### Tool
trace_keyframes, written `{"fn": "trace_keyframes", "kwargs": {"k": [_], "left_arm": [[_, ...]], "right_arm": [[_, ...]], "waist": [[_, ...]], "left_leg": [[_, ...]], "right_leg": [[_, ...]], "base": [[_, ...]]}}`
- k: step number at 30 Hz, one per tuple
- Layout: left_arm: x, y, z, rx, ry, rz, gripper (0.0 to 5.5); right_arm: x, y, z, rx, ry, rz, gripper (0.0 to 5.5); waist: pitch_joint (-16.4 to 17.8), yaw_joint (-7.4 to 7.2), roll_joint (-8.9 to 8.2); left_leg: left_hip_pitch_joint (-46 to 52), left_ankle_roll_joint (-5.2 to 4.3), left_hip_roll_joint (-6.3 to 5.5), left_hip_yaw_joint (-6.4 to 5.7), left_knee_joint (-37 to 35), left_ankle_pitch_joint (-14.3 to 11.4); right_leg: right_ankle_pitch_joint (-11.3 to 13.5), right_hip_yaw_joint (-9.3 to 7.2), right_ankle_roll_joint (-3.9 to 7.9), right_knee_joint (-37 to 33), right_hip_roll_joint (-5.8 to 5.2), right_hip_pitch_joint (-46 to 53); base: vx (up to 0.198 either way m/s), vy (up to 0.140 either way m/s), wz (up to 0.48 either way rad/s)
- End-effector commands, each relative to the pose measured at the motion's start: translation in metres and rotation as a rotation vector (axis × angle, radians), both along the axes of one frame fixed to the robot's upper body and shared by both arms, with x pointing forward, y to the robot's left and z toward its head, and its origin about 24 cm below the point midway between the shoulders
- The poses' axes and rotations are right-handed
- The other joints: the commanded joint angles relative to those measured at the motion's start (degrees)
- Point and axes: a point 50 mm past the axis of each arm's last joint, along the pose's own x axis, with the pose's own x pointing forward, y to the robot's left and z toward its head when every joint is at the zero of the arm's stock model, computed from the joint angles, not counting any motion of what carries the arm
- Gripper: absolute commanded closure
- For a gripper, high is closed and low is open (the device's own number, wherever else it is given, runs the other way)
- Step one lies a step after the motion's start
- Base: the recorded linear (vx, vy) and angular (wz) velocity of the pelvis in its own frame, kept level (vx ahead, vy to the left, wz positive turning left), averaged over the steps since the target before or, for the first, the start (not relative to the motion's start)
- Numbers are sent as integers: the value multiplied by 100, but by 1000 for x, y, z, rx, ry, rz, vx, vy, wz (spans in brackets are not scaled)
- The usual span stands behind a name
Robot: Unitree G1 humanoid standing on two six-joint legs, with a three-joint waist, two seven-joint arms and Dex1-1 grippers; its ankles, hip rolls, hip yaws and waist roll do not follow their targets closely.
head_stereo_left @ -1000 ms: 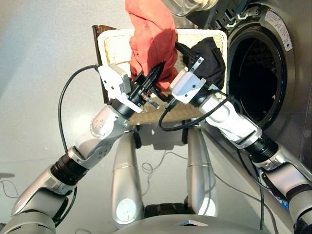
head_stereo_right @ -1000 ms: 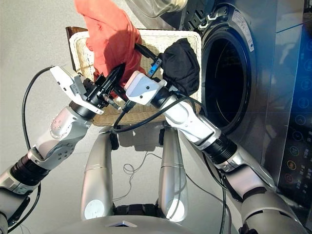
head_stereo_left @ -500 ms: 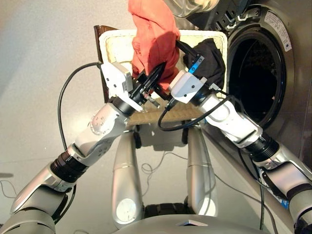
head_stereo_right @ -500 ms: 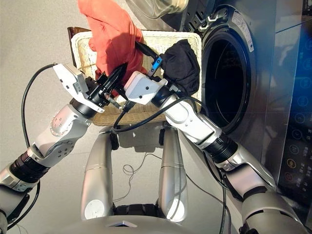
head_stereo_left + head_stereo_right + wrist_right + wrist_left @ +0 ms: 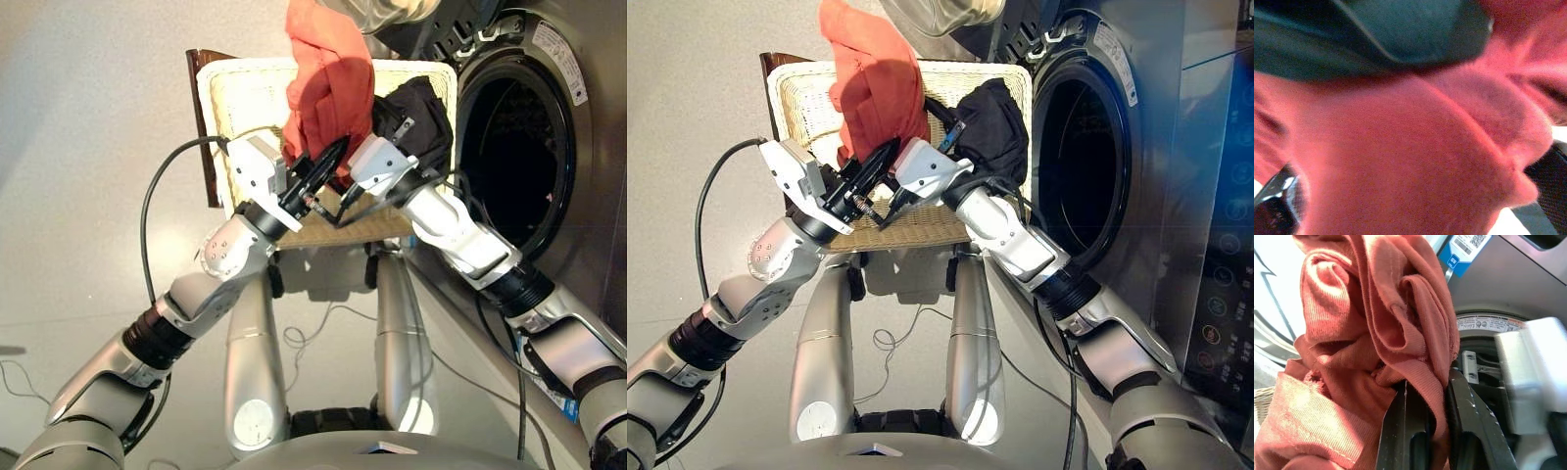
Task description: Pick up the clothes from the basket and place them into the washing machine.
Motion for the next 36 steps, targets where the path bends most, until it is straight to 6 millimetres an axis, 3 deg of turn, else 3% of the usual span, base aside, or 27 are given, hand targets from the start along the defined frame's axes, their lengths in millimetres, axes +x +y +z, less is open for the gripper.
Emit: {"fn": "trace_keyframes", "kwargs": {"k": [1,8,9,10,11,16,17,18,19,29,36], "left_arm": [[-40,-27,40,-111,-239,-211,550],[-40,-29,44,-105,-276,-202,550],[-40,-29,45,-106,-279,-201,550],[-41,-30,45,-108,-281,-202,550],[-41,-30,44,-107,-277,-204,550],[-38,-29,40,-99,-259,-183,550],[-38,-29,39,-99,-258,-184,481],[-37,-27,38,-96,-258,-164,108],[-36,-25,38,-95,-258,-152,0],[-34,-14,41,-126,-294,-51,0],[-34,-16,42,-143,-299,-39,0]], "right_arm": [[2,20,15,15,-35,46,0],[8,26,11,8,-13,32,0],[7,26,12,7,-16,36,201],[7,26,13,6,-21,37,505],[6,25,12,7,-20,36,550],[2,14,10,33,-41,14,550],[2,14,10,33,-41,13,550],[0,7,9,67,-59,-13,550],[-2,2,7,87,-68,-29,550],[1,-71,-27,299,-159,-486,550],[11,-144,-40,502,-175,-918,550]], "waist": [[-72,-14,382],[-72,-1,408],[-72,1,410],[-72,1,405],[-72,2,403],[-72,-17,392],[-72,-15,393],[-72,-23,405],[-72,-27,411],[-72,-92,512],[-72,-130,569]], "left_leg": [[-81,-40,43,-194,294,-178],[-91,-44,21,-199,291,-167],[-87,-44,16,-203,285,-160],[-89,-43,9,-211,281,-155],[-90,-42,9,-212,280,-152],[-82,-27,-12,-208,282,-157],[-80,-27,-12,-208,281,-157],[-77,-18,-15,-222,273,-152],[-73,-16,-19,-226,266,-149],[-135,19,-52,-251,317,-175],[-147,33,-70,-260,327,-195]], "right_leg": [[57,-187,117,-348,96,369],[63,-219,115,-342,64,363],[63,-218,115,-335,67,367],[63,-225,114,-333,64,364],[61,-224,113,-338,61,369],[60,-235,113,-333,44,391],[60,-236,113,-334,43,394],[56,-239,115,-329,34,399],[51,-246,117,-328,29,403],[12,-241,155,-257,6,337],[5,-246,187,-243,-17,301]], "base": [[0,0,0],[0,0,0],[0,0,0],[0,0,0],[0,0,0],[0,0,0],[0,0,0],[0,0,0],[0,0,0],[0,0,0],[0,0,0]]}}
